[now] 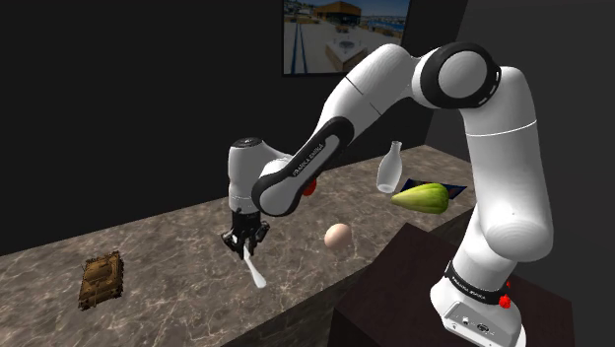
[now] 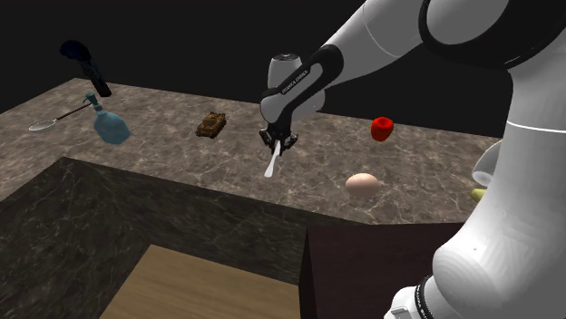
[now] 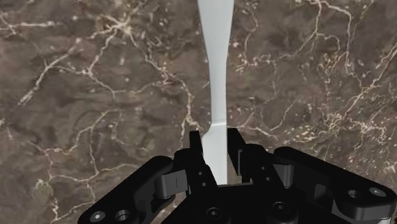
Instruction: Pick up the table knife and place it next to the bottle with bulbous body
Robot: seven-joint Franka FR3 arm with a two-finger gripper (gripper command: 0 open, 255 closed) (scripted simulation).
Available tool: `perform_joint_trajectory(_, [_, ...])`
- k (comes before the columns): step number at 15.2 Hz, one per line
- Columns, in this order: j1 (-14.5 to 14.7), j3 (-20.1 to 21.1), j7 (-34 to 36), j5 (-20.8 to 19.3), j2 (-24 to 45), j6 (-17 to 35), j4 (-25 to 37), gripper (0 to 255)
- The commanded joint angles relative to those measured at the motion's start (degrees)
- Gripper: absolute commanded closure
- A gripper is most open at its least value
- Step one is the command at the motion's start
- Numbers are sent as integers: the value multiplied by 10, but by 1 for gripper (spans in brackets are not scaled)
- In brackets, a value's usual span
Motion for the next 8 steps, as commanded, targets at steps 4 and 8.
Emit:
perform_joint_trajectory(4, [-8,12,-8,16,-30,-29,0,255])
perform_joint_trajectory(8, [-14,19,-16,29,-51,-53,4,255])
